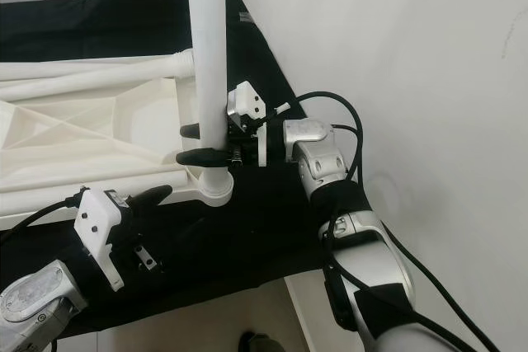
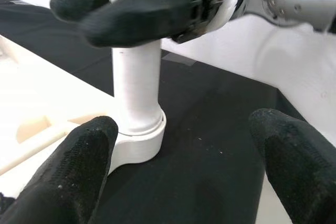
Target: Building children table
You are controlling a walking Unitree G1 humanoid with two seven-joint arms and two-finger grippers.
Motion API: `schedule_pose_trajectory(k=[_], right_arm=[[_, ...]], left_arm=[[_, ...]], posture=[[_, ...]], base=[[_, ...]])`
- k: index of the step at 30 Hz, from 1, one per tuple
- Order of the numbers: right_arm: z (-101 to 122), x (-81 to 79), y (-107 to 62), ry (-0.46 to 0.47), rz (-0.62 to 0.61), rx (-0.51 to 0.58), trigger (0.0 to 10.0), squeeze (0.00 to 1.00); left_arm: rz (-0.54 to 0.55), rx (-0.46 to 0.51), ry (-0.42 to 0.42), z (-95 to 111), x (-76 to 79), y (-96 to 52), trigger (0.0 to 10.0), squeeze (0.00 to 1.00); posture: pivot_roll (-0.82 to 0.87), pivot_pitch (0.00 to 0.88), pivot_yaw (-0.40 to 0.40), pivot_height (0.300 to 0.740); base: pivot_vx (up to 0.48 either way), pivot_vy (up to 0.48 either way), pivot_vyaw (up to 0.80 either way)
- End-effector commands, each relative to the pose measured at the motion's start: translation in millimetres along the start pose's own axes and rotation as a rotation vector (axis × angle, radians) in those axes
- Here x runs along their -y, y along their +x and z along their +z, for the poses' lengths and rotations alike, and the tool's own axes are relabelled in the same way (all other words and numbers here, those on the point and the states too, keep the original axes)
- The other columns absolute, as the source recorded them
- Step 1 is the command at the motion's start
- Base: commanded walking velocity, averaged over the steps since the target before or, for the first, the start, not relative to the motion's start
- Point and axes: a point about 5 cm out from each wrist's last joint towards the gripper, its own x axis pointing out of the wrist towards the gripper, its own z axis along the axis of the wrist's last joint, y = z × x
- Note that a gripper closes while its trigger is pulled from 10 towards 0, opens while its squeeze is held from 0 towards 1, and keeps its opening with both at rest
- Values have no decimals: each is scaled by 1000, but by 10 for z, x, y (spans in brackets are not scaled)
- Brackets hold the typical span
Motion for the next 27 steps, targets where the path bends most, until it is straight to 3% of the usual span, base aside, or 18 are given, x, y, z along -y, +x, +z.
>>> schedule_pose_trajectory(k=[1,3,4,5,6,7,9,19,20,24,25,26,27], right_arm=[[-251,-13,-51,38,-108,-114,0,0],[-382,-8,-79,44,-324,-161,0,0],[-382,-8,-79,44,-324,-161,0,0],[-502,-106,-60,118,-564,-175,0,0],[-591,-313,-27,119,-633,-209,0,0],[-591,-313,-27,119,-633,-209,0,0],[-623,-511,14,103,-672,-226,0,0],[-595,-480,64,115,-678,-212,0,0],[-535,-459,97,124,-658,-184,10000,0],[-489,-446,121,131,-646,-165,10000,0],[-348,-424,162,115,-594,-112,10000,1000],[-107,-355,196,78,-479,-14,10000,1000],[-107,-355,196,78,-479,-14,10000,1000]], left_arm=[[-20,-9,-13,-18,41,-16,10000,0],[-27,-10,-15,-24,52,-15,10000,0],[-27,-10,-15,-24,52,-15,10000,0],[-29,-11,-17,-25,52,-18,10000,0],[-31,-14,-17,-28,51,-21,10000,0],[-31,-14,-17,-28,51,-21,10000,0],[-36,-13,-20,-25,55,-19,10000,0],[-46,-9,-24,-38,69,7,10000,0],[-44,-9,-22,-36,66,7,10000,0],[-43,-8,-21,-34,64,7,10000,0],[-43,-8,-21,-34,68,8,10000,0],[-42,-7,-21,-32,73,13,10000,0],[-42,-7,-21,-32,73,13,10000,0]], posture=[[82,207,-104,740],[80,209,-112,740],[80,209,-112,740],[79,214,-96,740],[87,217,-89,740],[87,217,-89,740],[76,203,-87,740],[78,200,-93,740],[80,202,-93,740],[80,202,-93,740],[79,205,-94,740],[83,207,-95,740],[83,207,-95,740]], base=[[0,0,0],[0,0,0],[0,0,0],[0,0,0],[0,0,0],[0,0,0],[0,0,0],[0,0,0],[0,0,0],[0,0,0],[0,0,0],[0,0,0],[0,0,0]])
